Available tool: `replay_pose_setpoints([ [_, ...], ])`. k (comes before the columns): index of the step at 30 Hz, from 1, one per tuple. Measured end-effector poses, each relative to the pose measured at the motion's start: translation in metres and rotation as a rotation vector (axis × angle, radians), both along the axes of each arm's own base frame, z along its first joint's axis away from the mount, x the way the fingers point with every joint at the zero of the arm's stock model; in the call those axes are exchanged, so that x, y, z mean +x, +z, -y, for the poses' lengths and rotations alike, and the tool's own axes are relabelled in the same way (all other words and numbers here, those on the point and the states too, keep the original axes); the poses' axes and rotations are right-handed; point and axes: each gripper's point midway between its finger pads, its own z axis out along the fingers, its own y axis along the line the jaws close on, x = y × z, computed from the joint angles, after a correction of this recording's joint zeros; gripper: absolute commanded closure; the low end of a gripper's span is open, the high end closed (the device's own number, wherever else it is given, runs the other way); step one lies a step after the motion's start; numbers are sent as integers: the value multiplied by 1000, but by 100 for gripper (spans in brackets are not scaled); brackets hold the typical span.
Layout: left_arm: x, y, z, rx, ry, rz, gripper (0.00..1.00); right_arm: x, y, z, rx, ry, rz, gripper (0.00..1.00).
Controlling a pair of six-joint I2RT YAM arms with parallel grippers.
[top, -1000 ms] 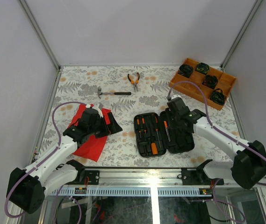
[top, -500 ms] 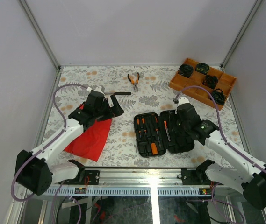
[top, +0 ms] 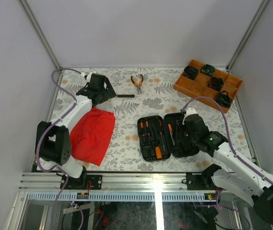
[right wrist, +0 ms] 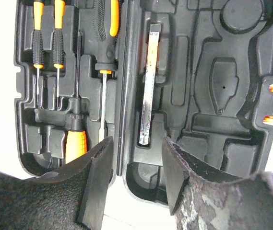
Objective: Sort the tools into containers
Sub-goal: Pick up the hammer at the center of the board.
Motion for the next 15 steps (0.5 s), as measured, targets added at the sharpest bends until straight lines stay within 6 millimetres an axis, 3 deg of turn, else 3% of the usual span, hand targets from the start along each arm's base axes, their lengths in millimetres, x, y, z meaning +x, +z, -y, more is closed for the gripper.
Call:
replay_pose_setpoints([
  [4, 19, -15, -34, 45, 52, -51, 15, -4, -5, 0, 7, 4, -13, 48],
  [8, 36, -38, -52, 76, 33, -135, 23, -7, -7, -4, 24, 18, -25, 48],
  [15, 52, -80, -48, 103, -103, -263, 28, -11, -11, -10, 53, 46, -42, 48],
])
